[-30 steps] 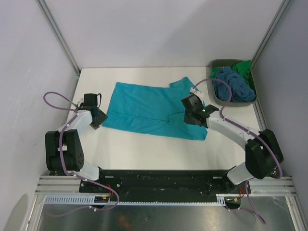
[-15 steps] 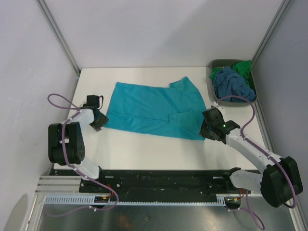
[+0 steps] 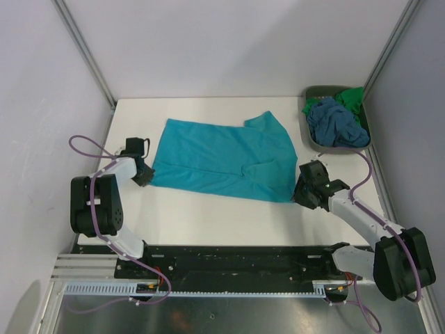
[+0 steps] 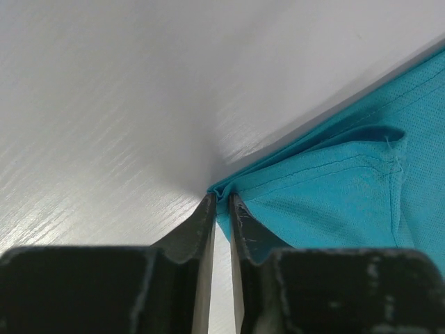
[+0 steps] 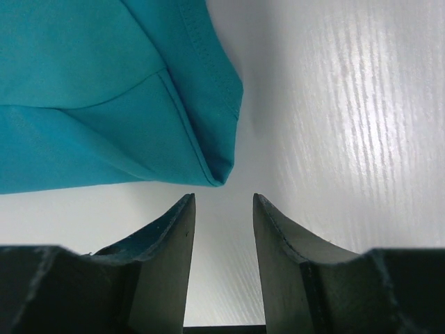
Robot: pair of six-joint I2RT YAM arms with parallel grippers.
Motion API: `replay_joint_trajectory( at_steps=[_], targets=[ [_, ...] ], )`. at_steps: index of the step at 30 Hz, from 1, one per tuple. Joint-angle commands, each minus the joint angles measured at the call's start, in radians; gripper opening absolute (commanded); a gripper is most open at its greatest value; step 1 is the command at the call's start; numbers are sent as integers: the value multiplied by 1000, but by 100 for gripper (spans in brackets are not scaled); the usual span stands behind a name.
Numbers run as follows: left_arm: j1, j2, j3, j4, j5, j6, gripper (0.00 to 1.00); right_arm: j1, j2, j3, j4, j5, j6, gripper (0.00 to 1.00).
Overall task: Fold and stack the t-shirts
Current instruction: Grap the side of the flattened tshirt furthest away from the robot with both arms
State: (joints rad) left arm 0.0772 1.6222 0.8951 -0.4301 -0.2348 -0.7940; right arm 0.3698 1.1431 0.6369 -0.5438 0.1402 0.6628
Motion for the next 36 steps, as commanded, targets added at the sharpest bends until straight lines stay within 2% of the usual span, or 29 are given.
replay_joint_trajectory(
  at_steps=[1, 10, 19, 24, 27, 29, 36],
  targets=[
    [5, 12, -7, 14, -46, -7, 15, -10, 25, -6, 81, -52, 12, 44],
    [6, 12, -12, 16, -47, -9, 8, 1, 88, -23, 143, -69, 29, 45],
    [6, 4, -18, 16, -50, -7, 4, -46, 199, -23, 221, -79, 7, 44],
    [6, -17, -37, 15, -53, -14, 1, -48, 229, -21, 233, -89, 10, 34],
    [5, -44, -64, 14, -59, -29, 0, -49, 216, -20, 211, -85, 7, 11],
    [7, -82, -93, 11, -69, -39, 0, -50, 198, -18, 181, -86, 9, 3],
    [7, -284, -228, -54, -130, -111, 0, -50, 77, -23, -3, -106, 48, 0]
  ],
)
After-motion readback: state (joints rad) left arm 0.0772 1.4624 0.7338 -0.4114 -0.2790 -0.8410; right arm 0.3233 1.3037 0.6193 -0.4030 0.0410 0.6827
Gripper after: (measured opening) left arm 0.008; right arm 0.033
